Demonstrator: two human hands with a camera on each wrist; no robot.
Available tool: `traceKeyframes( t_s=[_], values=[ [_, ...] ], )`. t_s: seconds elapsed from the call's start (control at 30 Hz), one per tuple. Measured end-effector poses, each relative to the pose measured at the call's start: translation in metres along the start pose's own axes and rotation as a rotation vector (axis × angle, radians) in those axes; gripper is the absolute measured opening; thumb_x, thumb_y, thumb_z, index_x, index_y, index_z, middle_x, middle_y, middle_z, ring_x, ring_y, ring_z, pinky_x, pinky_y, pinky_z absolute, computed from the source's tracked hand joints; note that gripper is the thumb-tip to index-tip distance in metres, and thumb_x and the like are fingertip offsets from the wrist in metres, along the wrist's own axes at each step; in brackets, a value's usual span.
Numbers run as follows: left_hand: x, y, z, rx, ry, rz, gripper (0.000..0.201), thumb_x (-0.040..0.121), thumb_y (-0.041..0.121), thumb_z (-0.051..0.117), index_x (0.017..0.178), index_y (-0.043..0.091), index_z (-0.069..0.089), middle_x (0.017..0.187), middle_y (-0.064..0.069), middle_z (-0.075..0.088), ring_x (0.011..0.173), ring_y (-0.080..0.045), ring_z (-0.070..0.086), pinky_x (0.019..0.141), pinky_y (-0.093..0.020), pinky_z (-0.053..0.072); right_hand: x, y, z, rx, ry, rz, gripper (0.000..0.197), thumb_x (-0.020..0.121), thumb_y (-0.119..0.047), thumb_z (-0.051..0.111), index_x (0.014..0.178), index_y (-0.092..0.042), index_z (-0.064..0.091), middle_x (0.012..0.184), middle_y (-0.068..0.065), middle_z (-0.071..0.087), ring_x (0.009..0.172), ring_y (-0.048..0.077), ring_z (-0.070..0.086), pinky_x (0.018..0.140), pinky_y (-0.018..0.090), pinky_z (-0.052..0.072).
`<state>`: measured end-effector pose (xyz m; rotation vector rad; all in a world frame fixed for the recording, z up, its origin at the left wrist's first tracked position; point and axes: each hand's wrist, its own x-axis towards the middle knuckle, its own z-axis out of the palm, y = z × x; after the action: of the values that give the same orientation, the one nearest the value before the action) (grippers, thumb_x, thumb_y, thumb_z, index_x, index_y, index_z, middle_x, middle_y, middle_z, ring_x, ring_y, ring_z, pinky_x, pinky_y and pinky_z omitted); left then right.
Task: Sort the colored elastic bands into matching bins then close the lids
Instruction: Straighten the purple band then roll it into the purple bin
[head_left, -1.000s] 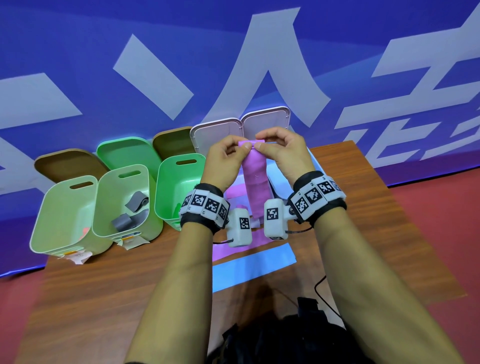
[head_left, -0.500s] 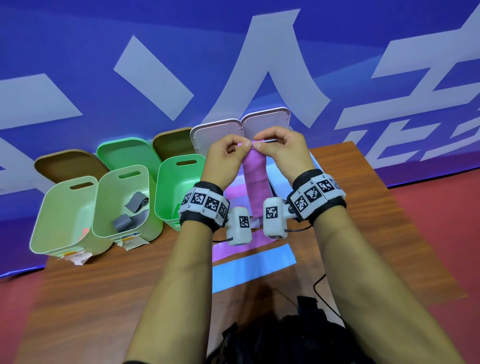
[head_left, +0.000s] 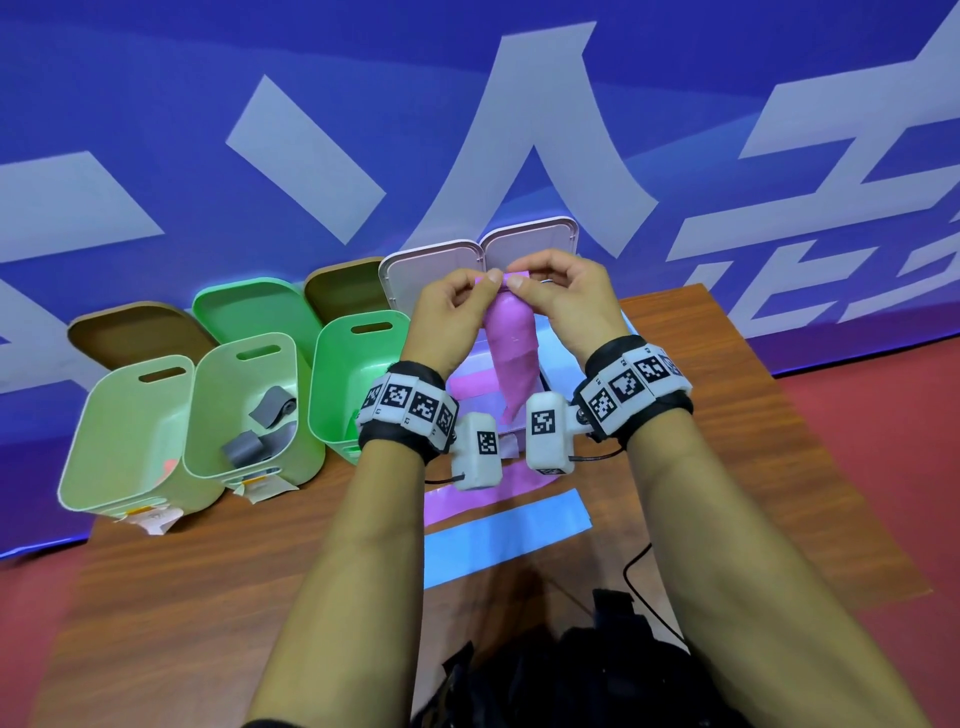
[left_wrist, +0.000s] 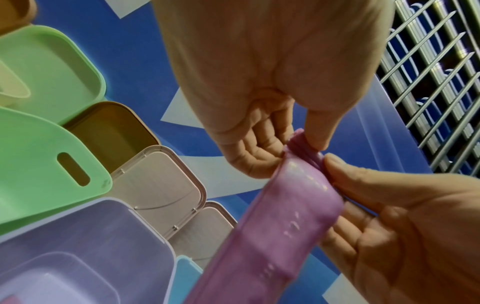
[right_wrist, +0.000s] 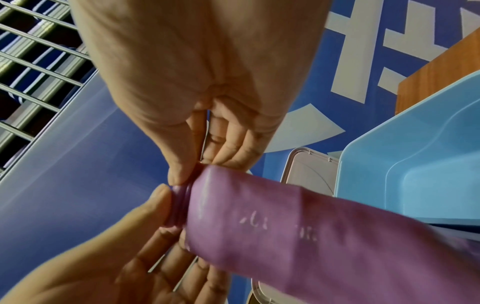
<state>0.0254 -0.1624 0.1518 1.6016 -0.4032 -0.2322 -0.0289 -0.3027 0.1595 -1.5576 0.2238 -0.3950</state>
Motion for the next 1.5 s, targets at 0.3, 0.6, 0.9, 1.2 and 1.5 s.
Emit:
traceKeyframes(
  t_s=[0.3, 0.6, 0.9, 1.2, 1.5],
  values=[
    [0.002, -0.001, -0.003, 0.048, 0.005, 0.056, 0.01, 0.092, 0.003, 0.063, 0.094, 0.013, 0.066, 0.089, -0.005, 0.07, 0.085, -0.016, 0.065, 0.085, -0.03, 0.053, -0.002, 0.002, 0.0, 0.068, -0.007, 0.046, 0.007, 0.09, -0.001, 0.066, 0.093, -0.007, 0.07, 0.086, 0.008, 0.069, 0.083, 0.018, 0.067, 0.082, 0.032, 0.059],
    [-0.001, -0.005, -0.001, 0.049, 0.013, 0.001, 0.01, 0.089, 0.029, 0.064, 0.089, 0.021, 0.069, 0.091, -0.007, 0.073, 0.084, -0.018, 0.065, 0.09, -0.051, 0.054, -0.002, 0.005, -0.001, -0.056, 0.035, 0.004, 0.014, 0.084, 0.002, 0.069, 0.092, -0.009, 0.072, 0.085, 0.001, 0.072, 0.082, 0.012, 0.069, 0.08, 0.024, 0.056],
    [-0.001, -0.01, -0.006, 0.061, 0.044, 0.076, 0.019, 0.089, 0.003, 0.066, 0.09, 0.022, 0.068, 0.09, -0.001, 0.071, 0.088, -0.017, 0.066, 0.087, -0.034, 0.054, -0.001, 0.011, 0.003, -0.016, 0.005, 0.061, 0.009, 0.09, -0.004, 0.067, 0.097, -0.008, 0.07, 0.092, 0.01, 0.069, 0.083, 0.018, 0.068, 0.083, 0.032, 0.059],
    [-0.003, -0.012, -0.009, 0.078, 0.048, 0.062, 0.007, 0.094, 0.019, 0.065, 0.091, 0.021, 0.071, 0.083, 0.004, 0.07, 0.075, -0.008, 0.06, 0.07, -0.026, 0.052, -0.002, 0.013, 0.003, -0.094, 0.001, 0.028, 0.014, 0.085, -0.003, 0.07, 0.095, -0.012, 0.073, 0.086, 0.002, 0.071, 0.088, 0.019, 0.068, 0.091, 0.039, 0.057],
    [-0.004, -0.012, -0.013, 0.004, 0.057, 0.02, 0.017, 0.087, 0.002, 0.069, 0.103, 0.007, 0.068, 0.092, -0.008, 0.069, 0.087, -0.019, 0.064, 0.084, -0.033, 0.055, -0.004, 0.012, 0.009, 0.016, -0.063, 0.081, 0.013, 0.091, -0.002, 0.063, 0.096, -0.012, 0.07, 0.093, 0.012, 0.068, 0.089, 0.021, 0.066, 0.092, 0.041, 0.057]
  ],
)
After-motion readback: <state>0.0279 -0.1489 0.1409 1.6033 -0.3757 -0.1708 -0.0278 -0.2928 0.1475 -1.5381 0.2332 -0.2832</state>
